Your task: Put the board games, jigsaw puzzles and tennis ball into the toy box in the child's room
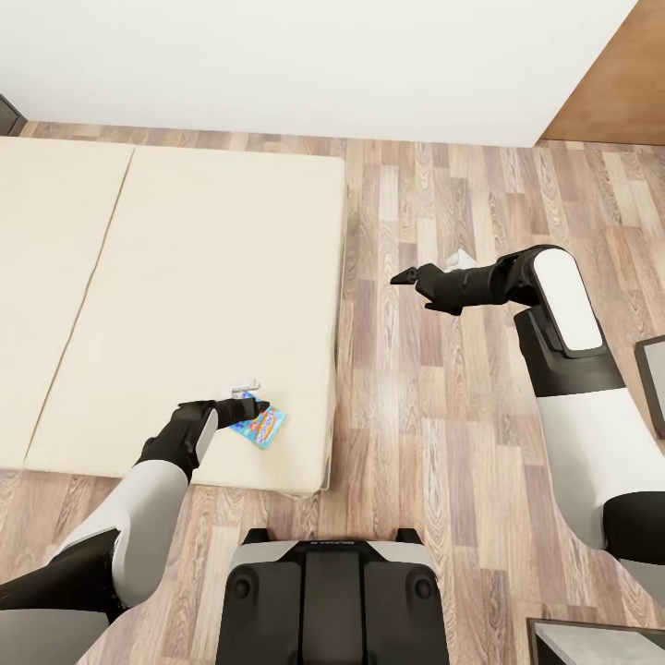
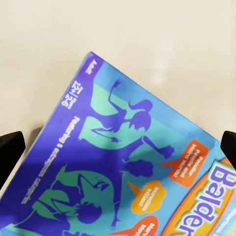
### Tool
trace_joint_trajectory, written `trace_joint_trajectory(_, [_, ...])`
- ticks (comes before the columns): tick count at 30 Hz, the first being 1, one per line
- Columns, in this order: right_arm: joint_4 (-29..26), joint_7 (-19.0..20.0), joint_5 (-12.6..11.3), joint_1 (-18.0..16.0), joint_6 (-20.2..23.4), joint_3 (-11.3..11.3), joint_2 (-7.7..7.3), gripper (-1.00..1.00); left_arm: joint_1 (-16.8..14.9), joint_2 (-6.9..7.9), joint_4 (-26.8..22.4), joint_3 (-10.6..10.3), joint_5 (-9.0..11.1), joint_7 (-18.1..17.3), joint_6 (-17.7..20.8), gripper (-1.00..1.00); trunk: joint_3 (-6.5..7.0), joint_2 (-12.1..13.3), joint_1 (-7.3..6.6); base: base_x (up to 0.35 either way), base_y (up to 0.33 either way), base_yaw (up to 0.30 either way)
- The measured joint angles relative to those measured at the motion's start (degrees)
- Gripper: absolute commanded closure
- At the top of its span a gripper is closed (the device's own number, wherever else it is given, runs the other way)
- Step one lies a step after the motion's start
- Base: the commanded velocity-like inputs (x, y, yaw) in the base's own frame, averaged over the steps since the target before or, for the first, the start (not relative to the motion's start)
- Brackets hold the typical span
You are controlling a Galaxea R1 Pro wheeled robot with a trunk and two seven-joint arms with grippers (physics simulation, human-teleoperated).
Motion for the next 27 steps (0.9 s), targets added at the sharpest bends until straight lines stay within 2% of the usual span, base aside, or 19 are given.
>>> trace_joint_trajectory(13, [-0.06,-0.01,-0.01,0.0,0.0,0.0,0.08,-1.0,0.0,0.0,0.0,0.02,0.04,0.0,0.05,-1.0,0.0,0.0,0.0,0.0,-0.003,0.0])
trace_joint_trajectory(20, [-0.08,-0.01,0.01,0.0,0.01,0.0,0.11,-1.0,0.0,0.0,0.0,0.02,0.08,-0.01,0.08,-1.0,0.0,0.0,0.0,0.0,-0.127,0.0])
trace_joint_trajectory(27, [-0.06,-0.02,0.0,0.0,0.0,-0.01,0.04,-1.0,0.0,0.0,0.0,0.02,0.09,0.0,0.09,-1.0,0.0,0.0,0.0,0.0,-0.026,0.0])
